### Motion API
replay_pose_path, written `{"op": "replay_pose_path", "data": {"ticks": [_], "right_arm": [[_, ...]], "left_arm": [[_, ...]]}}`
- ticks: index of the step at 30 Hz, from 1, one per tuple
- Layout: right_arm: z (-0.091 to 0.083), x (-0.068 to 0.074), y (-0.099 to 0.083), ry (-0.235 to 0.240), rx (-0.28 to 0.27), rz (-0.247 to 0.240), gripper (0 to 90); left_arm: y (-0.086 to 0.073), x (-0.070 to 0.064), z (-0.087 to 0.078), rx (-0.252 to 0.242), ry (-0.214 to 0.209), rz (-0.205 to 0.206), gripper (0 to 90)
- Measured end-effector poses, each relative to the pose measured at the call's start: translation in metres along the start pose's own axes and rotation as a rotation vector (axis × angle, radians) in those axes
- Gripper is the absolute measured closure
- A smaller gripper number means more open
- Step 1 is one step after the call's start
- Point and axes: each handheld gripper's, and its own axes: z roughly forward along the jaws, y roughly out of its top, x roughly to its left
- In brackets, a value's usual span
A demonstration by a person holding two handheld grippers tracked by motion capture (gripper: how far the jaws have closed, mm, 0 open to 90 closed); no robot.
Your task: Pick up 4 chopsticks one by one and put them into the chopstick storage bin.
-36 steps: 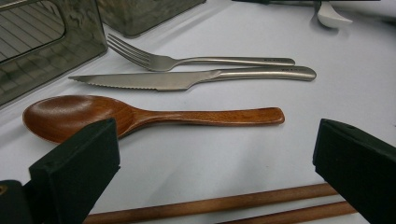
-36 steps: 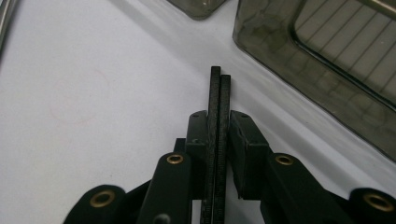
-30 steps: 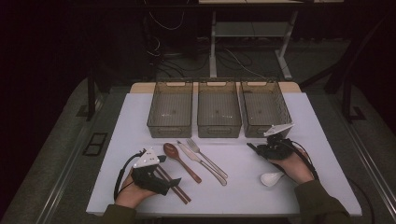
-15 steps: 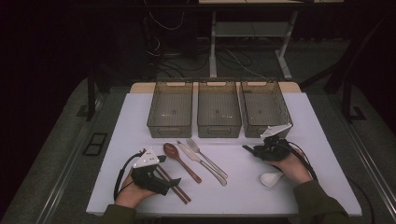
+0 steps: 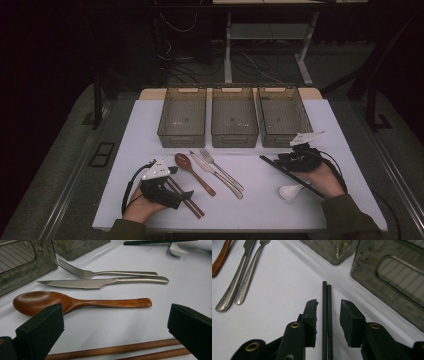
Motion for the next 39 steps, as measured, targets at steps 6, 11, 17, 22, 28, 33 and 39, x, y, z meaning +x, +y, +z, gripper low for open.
{"op": "replay_pose_path", "data": {"ticks": [6, 11, 17, 22, 28, 33, 39], "right_arm": [[-0.018, 0.001, -0.01, -0.008, 0.001, -0.002, 70.4], [-0.03, 0.0, -0.018, 0.0, -0.003, -0.002, 73.5], [-0.044, -0.001, -0.037, -0.001, 0.018, 0.004, 77.3], [-0.047, -0.001, -0.045, 0.008, 0.029, 0.02, 77.9], [-0.043, -0.003, -0.048, 0.006, 0.05, 0.013, 78.8], [-0.042, -0.004, -0.049, 0.004, 0.062, 0.012, 79.7], [-0.04, -0.005, -0.05, 0.008, 0.075, 0.009, 80.7]], "left_arm": [[0.0, 0.0, 0.0, -0.005, 0.001, -0.005, 0.0], [0.0, 0.001, 0.0, -0.006, -0.003, -0.009, 0.0], [-0.001, 0.001, 0.0, -0.007, -0.008, -0.015, 0.0], [-0.001, 0.001, 0.001, -0.004, -0.009, -0.015, 0.0], [-0.001, 0.001, 0.0, -0.005, -0.01, -0.016, 0.0], [-0.001, 0.001, 0.001, -0.004, -0.011, -0.015, 0.0], [-0.001, 0.001, 0.001, -0.001, -0.013, -0.014, 0.0]]}}
